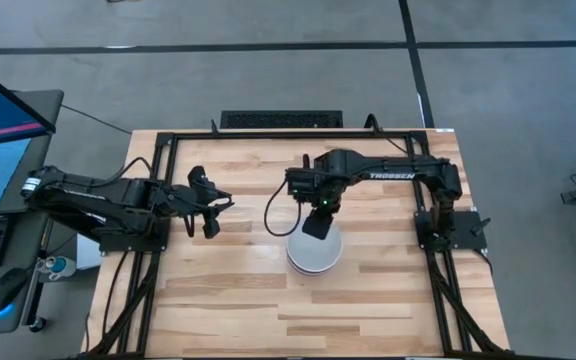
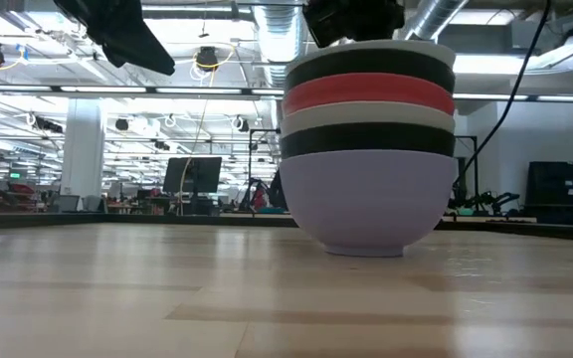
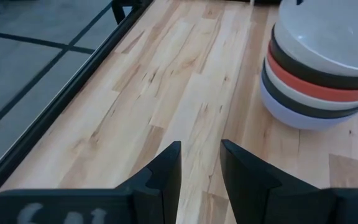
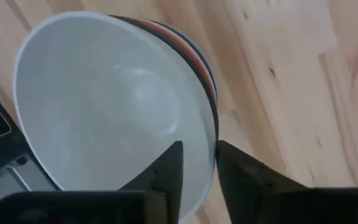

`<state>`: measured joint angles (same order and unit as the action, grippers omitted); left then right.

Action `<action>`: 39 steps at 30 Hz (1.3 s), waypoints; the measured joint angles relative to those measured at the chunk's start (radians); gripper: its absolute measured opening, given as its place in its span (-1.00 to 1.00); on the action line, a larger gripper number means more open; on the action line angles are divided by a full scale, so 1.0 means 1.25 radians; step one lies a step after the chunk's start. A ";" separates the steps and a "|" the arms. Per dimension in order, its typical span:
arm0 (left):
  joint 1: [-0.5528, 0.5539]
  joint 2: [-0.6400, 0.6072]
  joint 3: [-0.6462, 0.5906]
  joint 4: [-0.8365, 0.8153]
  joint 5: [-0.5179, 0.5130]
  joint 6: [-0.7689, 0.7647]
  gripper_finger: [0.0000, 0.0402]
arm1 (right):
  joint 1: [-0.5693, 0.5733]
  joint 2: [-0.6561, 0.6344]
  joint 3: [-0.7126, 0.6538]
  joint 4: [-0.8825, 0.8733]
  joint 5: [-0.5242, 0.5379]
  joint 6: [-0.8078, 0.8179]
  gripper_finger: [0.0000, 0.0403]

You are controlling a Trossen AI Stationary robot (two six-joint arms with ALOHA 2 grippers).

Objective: Nest bowls inside each other
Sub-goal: Stack the white bowl on top of the black bowl

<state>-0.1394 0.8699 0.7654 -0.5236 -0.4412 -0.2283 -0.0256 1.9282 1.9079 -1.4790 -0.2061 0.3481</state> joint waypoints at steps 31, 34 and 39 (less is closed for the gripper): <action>0.000 0.000 0.000 0.000 -0.008 -0.002 -0.49 | 0.016 0.008 0.093 -0.072 0.085 0.009 -0.59; 0.000 0.000 0.000 0.000 -0.008 -0.002 -0.49 | 0.017 0.015 0.093 -0.071 0.061 0.010 -0.71; 0.000 0.000 0.000 -0.002 -0.008 -0.002 -0.49 | 0.027 0.038 0.094 -0.065 0.027 0.011 -0.95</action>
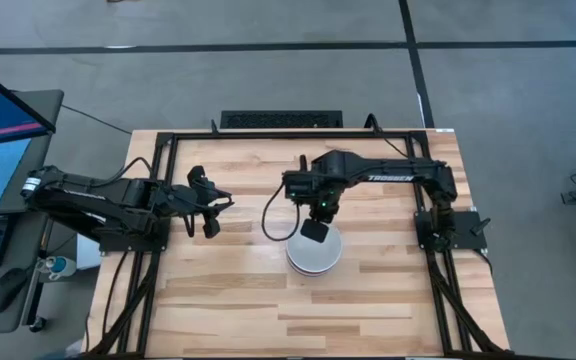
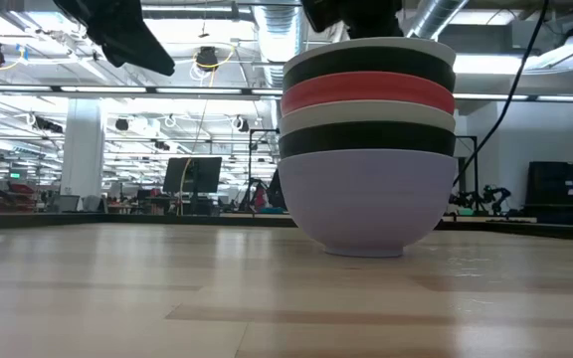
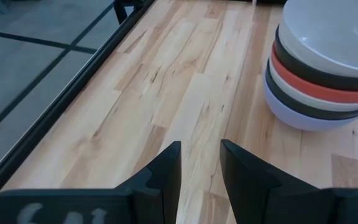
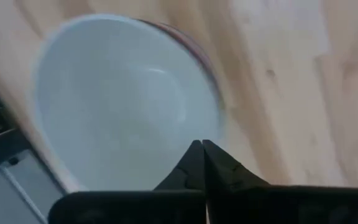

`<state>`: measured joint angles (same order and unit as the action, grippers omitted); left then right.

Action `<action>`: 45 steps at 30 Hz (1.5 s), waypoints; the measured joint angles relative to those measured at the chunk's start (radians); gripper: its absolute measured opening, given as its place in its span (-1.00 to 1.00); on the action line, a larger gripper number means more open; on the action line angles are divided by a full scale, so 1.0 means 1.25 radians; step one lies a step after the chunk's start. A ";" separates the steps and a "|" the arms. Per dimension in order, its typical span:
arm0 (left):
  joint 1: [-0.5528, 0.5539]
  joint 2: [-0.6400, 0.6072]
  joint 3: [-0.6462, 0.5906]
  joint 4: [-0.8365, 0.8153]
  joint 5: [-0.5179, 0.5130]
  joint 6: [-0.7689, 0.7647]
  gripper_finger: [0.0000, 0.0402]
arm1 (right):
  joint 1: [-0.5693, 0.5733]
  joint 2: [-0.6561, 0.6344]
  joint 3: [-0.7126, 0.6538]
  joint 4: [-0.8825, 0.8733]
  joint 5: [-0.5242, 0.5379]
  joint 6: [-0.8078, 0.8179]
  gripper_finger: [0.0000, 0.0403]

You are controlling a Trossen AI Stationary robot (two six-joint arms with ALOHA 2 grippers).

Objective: Nest bowls inside each other
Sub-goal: Stack the white bowl on top of the black bowl

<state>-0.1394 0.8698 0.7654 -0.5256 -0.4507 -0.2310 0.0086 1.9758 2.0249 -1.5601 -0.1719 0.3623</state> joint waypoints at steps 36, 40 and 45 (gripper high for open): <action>0.000 0.000 0.000 -0.015 0.020 -0.034 -0.49 | -0.018 0.007 -0.001 0.029 0.035 -0.002 -0.97; 0.000 0.000 0.000 -0.015 0.021 -0.034 -0.49 | -0.002 0.035 0.000 0.029 0.010 0.001 -0.96; 0.000 0.000 0.000 -0.024 0.021 -0.031 -0.49 | 0.027 0.077 -0.002 0.008 -0.010 -0.023 -0.92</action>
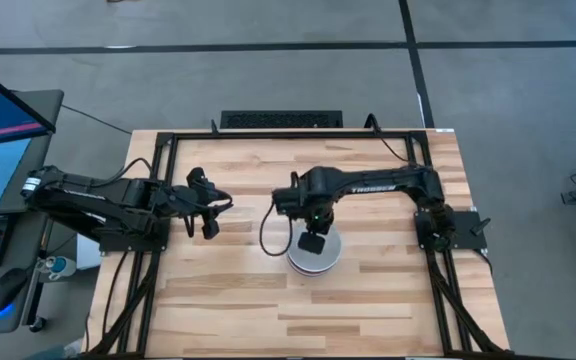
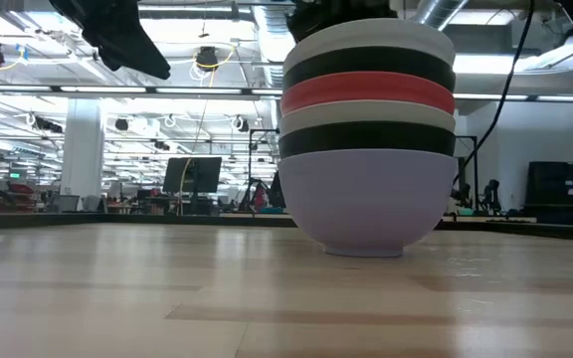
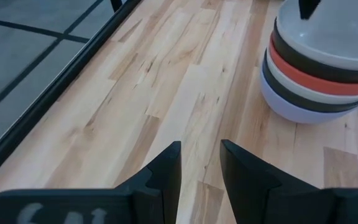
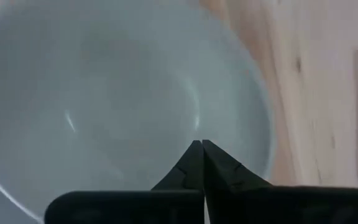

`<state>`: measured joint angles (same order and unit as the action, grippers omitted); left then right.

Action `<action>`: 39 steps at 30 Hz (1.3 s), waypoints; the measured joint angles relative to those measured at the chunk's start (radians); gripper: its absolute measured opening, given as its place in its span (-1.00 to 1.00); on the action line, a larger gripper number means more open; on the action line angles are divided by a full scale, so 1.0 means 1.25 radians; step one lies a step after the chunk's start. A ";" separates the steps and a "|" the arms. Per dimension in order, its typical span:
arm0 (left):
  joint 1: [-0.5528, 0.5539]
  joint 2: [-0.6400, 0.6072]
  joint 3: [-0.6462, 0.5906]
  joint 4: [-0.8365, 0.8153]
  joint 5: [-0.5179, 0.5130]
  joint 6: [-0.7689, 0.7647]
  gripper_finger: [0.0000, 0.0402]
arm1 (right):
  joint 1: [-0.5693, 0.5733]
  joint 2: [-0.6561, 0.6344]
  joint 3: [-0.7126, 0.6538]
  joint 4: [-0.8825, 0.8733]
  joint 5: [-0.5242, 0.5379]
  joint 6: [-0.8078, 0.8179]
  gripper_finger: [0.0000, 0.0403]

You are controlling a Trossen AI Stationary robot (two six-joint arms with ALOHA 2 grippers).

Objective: Nest bowls inside each other
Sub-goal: Stack the white bowl on top of the black bowl, then return to Home Position

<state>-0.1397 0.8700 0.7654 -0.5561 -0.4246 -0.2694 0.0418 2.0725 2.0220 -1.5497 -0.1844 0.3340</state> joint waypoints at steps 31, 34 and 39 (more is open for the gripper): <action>-0.111 -0.225 0.279 0.197 0.025 0.191 -0.49 | 0.230 -0.601 0.189 0.206 0.439 0.022 -0.77; -0.113 -0.291 0.222 0.359 0.210 0.335 -0.49 | 0.363 -0.667 0.119 0.324 0.629 -0.171 -0.77; -0.113 -0.440 0.024 0.499 0.231 0.368 -0.49 | 0.476 -0.854 -0.155 0.574 0.609 -0.374 -0.77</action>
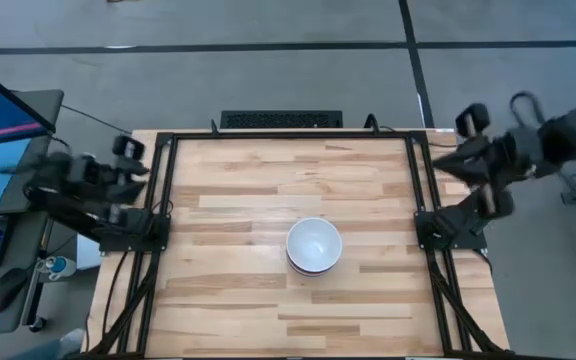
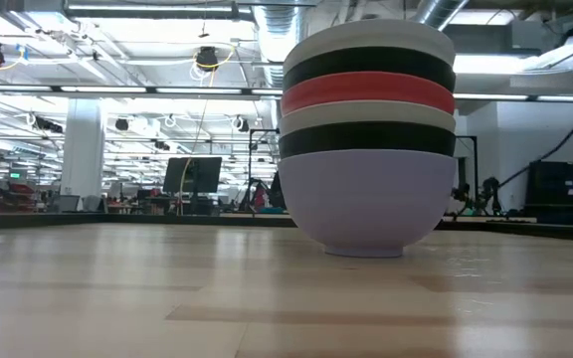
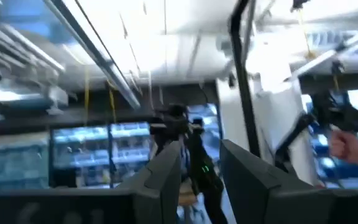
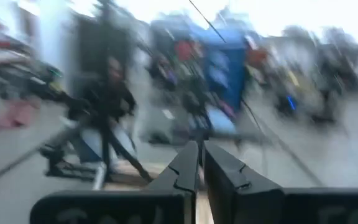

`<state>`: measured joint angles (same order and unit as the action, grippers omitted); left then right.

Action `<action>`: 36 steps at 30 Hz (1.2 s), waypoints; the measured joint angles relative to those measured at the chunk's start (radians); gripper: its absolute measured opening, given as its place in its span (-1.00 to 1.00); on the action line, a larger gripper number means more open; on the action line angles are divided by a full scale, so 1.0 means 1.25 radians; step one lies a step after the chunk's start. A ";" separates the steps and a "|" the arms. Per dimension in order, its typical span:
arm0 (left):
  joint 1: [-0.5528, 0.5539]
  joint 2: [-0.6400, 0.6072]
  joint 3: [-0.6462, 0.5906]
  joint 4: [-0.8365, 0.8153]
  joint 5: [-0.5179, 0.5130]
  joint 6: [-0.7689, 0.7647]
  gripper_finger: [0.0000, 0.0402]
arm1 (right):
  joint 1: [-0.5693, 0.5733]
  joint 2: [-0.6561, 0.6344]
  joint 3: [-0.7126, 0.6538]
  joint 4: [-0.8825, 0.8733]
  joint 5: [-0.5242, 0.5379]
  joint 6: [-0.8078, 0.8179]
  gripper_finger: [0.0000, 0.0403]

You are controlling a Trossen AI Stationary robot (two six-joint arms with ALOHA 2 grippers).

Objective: Nest bowls inside each other
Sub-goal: Return to Home Position

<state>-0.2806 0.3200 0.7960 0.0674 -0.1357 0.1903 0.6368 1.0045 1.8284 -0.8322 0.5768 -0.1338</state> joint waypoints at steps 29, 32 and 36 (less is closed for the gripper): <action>0.293 -0.085 -0.628 0.572 0.009 -0.398 -0.49 | -0.254 -0.776 -1.456 1.220 -0.369 -0.294 -0.77; 0.396 -0.084 -0.628 0.490 0.110 -0.481 -0.49 | -0.311 -0.772 -1.455 1.199 -0.373 -0.257 -0.77; 0.526 -0.084 -0.628 0.409 0.187 -0.584 -0.49 | -0.385 -0.772 -1.454 1.146 -0.338 -0.267 -0.77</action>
<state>0.3765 0.2153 0.0105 0.5785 0.0986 -0.5398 0.1553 0.0398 0.0109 0.6008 0.1546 -0.4670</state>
